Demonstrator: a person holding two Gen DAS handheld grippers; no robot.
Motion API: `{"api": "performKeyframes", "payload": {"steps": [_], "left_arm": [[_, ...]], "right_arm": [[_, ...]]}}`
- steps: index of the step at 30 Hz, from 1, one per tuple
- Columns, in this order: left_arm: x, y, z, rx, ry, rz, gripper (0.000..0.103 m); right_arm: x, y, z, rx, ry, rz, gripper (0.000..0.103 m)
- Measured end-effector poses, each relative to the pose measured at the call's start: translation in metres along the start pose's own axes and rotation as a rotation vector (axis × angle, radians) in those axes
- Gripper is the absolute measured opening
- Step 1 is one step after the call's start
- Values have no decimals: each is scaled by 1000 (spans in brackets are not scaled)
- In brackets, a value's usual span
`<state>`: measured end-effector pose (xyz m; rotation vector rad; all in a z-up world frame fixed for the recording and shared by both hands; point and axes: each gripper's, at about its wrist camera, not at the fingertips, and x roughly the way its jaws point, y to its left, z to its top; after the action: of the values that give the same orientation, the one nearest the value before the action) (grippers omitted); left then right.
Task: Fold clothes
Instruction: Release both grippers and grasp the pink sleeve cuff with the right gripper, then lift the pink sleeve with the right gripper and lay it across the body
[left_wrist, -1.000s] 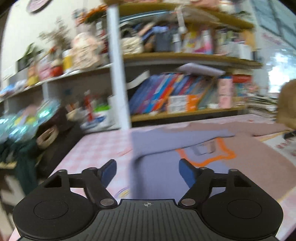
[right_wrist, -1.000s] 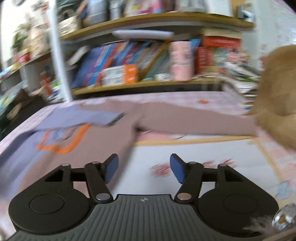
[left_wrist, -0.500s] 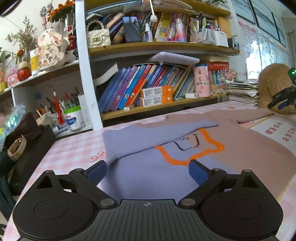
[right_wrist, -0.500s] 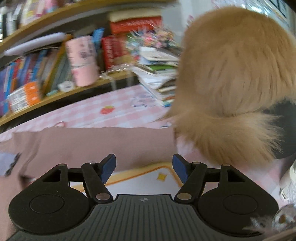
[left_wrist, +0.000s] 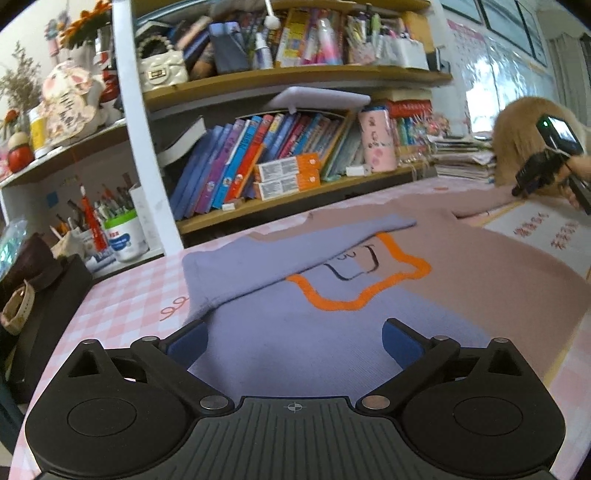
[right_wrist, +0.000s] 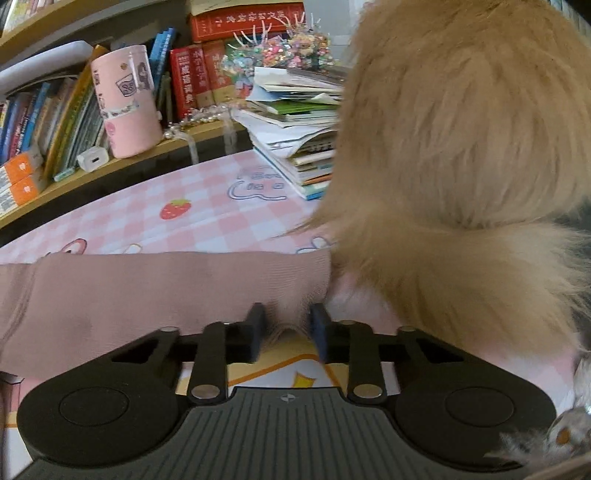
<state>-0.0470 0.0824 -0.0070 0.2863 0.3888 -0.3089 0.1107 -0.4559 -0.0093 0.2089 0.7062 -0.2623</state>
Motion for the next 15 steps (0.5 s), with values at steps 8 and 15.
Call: {"api": "performKeyframes", "payload": {"steps": [8, 15], "left_arm": [[-6, 4, -1, -23, -33, -3, 103], [-5, 9, -1, -51, -37, -23, 103]], "right_arm": [[-23, 18, 17, 75, -48, 102, 10], [-96, 95, 51, -56, -176, 325, 10]]}}
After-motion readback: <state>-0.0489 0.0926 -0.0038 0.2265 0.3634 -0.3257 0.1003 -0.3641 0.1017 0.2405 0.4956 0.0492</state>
